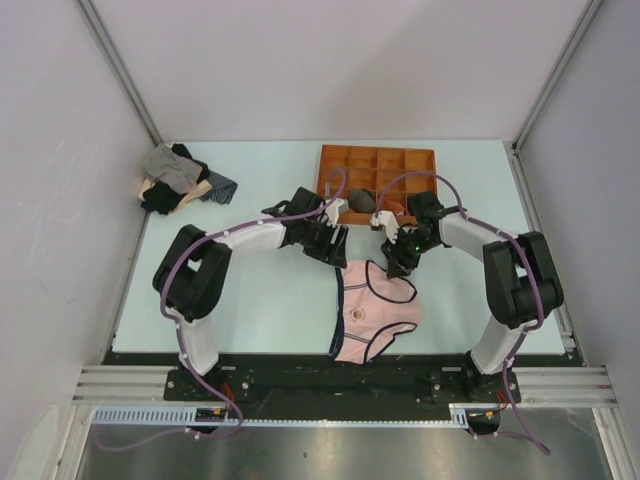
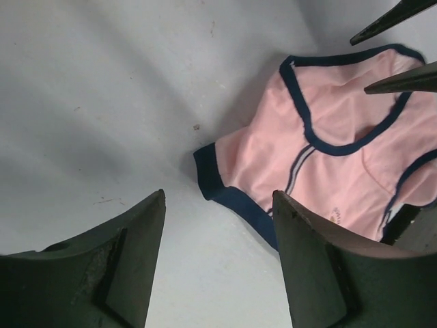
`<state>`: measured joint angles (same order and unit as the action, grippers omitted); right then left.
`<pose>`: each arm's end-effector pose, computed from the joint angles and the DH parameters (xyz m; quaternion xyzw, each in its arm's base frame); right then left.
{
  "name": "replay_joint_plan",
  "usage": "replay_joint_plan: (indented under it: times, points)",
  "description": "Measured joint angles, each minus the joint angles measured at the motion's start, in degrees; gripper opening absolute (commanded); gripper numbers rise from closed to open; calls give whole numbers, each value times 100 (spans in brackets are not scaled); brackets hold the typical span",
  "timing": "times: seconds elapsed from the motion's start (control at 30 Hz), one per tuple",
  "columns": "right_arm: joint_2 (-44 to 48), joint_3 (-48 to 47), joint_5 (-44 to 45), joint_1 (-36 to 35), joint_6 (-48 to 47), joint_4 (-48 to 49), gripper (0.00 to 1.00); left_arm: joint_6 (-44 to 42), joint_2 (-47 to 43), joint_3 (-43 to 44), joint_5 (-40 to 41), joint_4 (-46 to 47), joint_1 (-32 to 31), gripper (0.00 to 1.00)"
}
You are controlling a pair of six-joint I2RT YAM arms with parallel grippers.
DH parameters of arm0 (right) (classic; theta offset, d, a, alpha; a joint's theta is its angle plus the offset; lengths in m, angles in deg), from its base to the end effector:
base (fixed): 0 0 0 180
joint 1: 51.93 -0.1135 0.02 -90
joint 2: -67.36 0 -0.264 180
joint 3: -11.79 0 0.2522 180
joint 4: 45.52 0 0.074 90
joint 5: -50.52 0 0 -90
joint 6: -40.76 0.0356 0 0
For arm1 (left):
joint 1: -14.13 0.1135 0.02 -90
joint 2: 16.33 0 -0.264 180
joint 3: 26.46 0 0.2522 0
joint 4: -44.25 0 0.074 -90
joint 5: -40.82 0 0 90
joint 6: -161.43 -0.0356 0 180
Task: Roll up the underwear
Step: Fold the underwear at the center of the board.
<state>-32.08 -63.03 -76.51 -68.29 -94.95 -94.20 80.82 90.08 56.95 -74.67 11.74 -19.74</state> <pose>0.3029 0.1113 0.1708 -0.5232 0.7801 0.2691 0.2128 0.3127 -0.2283 0.1807 0.2614 0.8965 -0.3024 0.1911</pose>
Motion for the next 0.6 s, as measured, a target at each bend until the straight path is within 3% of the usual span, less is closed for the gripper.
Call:
replay_joint_plan:
  times: [0.17, 0.27, 0.3, 0.43, 0.47, 0.6]
  points:
    - [-275, -142, 83, -142, 179, 55, 41, -199, 374, 90, 72, -50, -52, 55]
    - [-444, -269, 131, -173, 286, 76, 38, -247, 579, 284, 127, -50, -90, 37]
    - [-518, -339, 160, -192, 337, 85, 34, -251, 629, 332, 133, -31, -103, 27]
    - [-758, -579, 225, -232, 470, 144, 14, -232, 734, 372, 208, 17, -138, 9]
    - [-828, -658, 234, -238, 518, 157, 7, -221, 734, 372, 260, 24, -138, 6]
    - [-999, -927, 245, -256, 708, 247, 0, -144, 732, 372, 448, 120, -96, 1]
